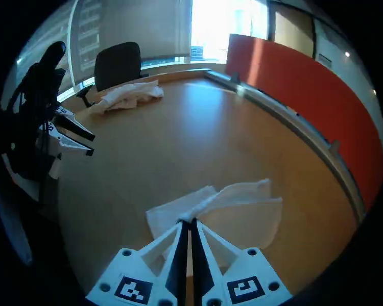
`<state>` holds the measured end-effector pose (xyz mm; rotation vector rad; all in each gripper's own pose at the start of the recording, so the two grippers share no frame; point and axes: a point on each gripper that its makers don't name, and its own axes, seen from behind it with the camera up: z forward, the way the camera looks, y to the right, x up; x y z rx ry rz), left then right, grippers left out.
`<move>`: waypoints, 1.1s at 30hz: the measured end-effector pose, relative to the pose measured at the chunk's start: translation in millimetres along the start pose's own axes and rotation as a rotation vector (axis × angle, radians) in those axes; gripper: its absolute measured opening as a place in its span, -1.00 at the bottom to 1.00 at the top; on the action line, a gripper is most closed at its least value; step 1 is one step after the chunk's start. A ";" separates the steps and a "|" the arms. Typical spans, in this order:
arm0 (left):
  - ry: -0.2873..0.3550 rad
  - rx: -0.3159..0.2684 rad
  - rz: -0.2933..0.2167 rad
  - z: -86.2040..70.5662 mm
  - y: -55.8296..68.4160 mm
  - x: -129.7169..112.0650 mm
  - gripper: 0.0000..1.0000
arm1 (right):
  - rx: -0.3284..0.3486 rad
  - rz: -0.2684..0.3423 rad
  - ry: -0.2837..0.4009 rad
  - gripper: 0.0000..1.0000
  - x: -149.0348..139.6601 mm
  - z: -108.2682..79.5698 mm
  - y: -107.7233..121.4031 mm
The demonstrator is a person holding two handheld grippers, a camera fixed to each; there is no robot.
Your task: Fold towel
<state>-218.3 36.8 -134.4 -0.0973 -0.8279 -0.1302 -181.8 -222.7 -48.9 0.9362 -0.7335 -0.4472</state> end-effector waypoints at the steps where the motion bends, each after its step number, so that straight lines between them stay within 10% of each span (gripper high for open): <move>1: 0.000 0.004 -0.004 -0.8 -2.1 -1.2 0.48 | 0.014 0.002 -0.007 -0.89 -2.3 5.2 -4.5; 25: -0.003 0.026 -0.024 -3.0 -12.9 -7.9 0.49 | 0.092 -0.005 -0.069 -0.85 -20.6 30.4 -29.8; 33: -0.004 0.030 -0.024 -4.1 -14.7 -9.0 0.48 | 0.106 0.016 -0.071 0.39 -24.5 26.8 -36.4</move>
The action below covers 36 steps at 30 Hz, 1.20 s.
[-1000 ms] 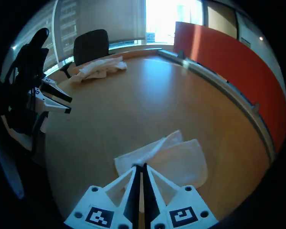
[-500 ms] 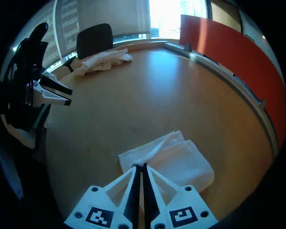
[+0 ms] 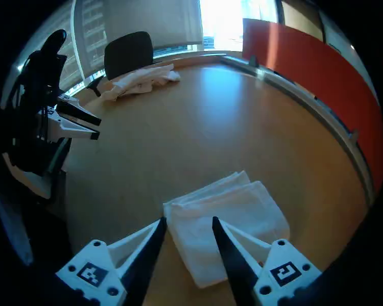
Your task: Fold towel
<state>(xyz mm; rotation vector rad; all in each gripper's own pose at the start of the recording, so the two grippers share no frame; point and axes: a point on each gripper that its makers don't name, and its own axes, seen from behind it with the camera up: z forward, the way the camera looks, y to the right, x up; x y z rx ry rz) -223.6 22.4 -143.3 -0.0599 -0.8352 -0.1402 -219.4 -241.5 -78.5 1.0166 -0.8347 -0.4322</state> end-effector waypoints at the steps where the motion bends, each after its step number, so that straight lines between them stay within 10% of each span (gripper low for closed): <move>1: 0.000 0.000 0.001 -0.1 0.1 -0.2 0.48 | 0.000 0.000 0.001 0.41 -0.4 -0.5 -0.7; 36: 0.000 -0.028 0.026 -2.5 13.8 -3.0 0.49 | -0.154 0.176 -0.081 0.40 -93.5 -22.9 4.4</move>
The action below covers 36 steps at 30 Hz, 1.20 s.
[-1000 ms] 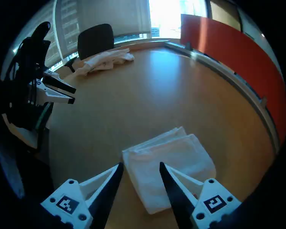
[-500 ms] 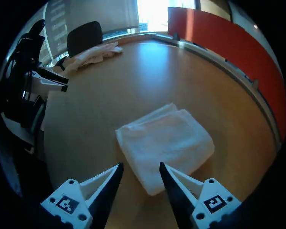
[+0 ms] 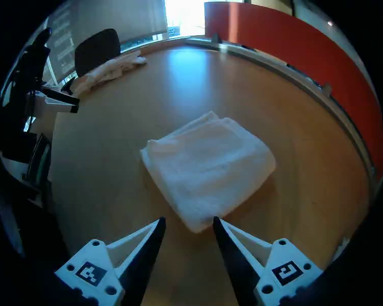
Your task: Fold towel
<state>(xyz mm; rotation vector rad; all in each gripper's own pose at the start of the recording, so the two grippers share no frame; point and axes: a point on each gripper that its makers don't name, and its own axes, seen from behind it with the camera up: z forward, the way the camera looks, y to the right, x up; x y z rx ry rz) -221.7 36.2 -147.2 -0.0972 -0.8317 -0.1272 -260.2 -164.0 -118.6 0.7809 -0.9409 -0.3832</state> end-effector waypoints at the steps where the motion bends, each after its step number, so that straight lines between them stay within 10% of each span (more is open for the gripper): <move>1: 0.000 0.000 0.000 -0.2 0.1 0.0 0.49 | -0.003 0.002 -0.003 0.39 -1.7 0.9 0.3; 21: -0.002 -0.008 0.004 -0.3 3.8 -1.8 0.49 | -0.038 0.024 -0.013 -0.79 -12.6 9.0 7.8; 36: 0.000 -0.024 0.013 5.0 8.9 2.5 0.48 | -0.087 -0.005 0.061 -0.80 20.3 -13.0 25.3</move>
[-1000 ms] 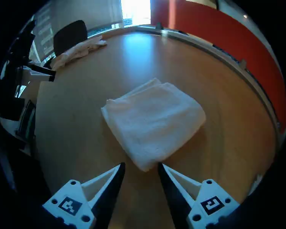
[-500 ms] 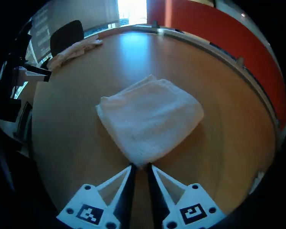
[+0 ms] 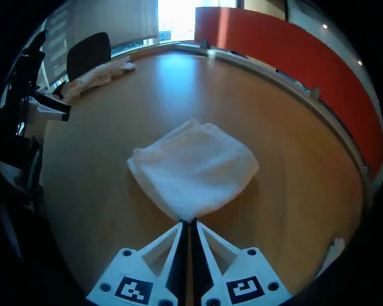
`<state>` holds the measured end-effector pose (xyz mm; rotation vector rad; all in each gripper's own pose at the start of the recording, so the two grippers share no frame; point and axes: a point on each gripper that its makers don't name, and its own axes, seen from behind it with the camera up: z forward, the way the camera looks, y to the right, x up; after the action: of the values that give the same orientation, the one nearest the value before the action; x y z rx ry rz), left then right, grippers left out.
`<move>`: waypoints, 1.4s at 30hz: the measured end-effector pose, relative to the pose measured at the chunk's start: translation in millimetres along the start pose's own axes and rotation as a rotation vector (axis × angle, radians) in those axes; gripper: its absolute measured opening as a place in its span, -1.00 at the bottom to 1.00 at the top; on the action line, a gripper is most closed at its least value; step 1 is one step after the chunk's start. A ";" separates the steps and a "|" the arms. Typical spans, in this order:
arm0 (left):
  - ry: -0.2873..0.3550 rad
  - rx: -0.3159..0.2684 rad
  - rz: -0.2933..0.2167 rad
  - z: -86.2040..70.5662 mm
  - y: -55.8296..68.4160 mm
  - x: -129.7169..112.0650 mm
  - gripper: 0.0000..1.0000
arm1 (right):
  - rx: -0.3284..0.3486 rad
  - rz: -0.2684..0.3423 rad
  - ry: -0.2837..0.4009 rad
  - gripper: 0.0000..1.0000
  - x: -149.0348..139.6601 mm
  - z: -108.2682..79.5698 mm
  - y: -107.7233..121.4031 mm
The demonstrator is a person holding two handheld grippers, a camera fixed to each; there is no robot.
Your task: Fold towel
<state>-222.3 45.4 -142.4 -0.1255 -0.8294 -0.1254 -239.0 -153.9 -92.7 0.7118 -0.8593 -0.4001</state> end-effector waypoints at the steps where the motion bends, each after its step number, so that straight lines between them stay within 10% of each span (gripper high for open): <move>1: 0.003 -0.002 0.001 0.5 1.0 1.6 0.48 | -0.004 -0.006 0.010 -0.80 6.3 -3.0 2.5; 18: 0.067 -0.048 0.015 4.6 23.0 35.2 0.48 | -0.044 -0.125 0.198 -0.81 130.5 -71.0 36.4; 42: 0.075 -0.084 0.058 14.9 52.8 51.6 0.48 | -0.136 -0.092 0.236 -0.82 131.1 -121.3 104.2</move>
<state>-190.2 96.6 -97.4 -0.2228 -0.7450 -0.1098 -59.1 -108.2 -1.6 0.6592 -0.5730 -0.4430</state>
